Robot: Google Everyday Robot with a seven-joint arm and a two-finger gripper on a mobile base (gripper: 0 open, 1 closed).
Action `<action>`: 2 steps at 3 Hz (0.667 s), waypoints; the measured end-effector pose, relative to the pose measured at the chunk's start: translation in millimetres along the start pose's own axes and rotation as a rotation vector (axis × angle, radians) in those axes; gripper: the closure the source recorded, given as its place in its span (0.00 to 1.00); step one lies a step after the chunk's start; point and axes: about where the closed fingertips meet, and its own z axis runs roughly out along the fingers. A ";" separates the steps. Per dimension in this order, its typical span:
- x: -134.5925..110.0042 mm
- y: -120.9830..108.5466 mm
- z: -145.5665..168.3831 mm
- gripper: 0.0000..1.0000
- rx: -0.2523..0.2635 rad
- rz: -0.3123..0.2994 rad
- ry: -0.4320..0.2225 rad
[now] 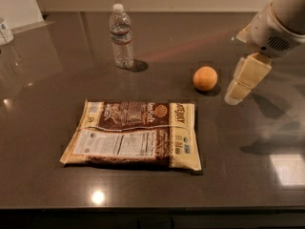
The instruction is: Move orange near water bottle
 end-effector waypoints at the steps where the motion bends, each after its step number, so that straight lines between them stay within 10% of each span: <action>1: -5.7 -19.9 37.9 0.00 -0.022 0.057 -0.031; 2: -9.2 -35.4 68.7 0.00 -0.033 0.112 -0.049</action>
Offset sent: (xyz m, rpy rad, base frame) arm 0.0915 0.0174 -0.0795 0.1418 0.0585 -0.1365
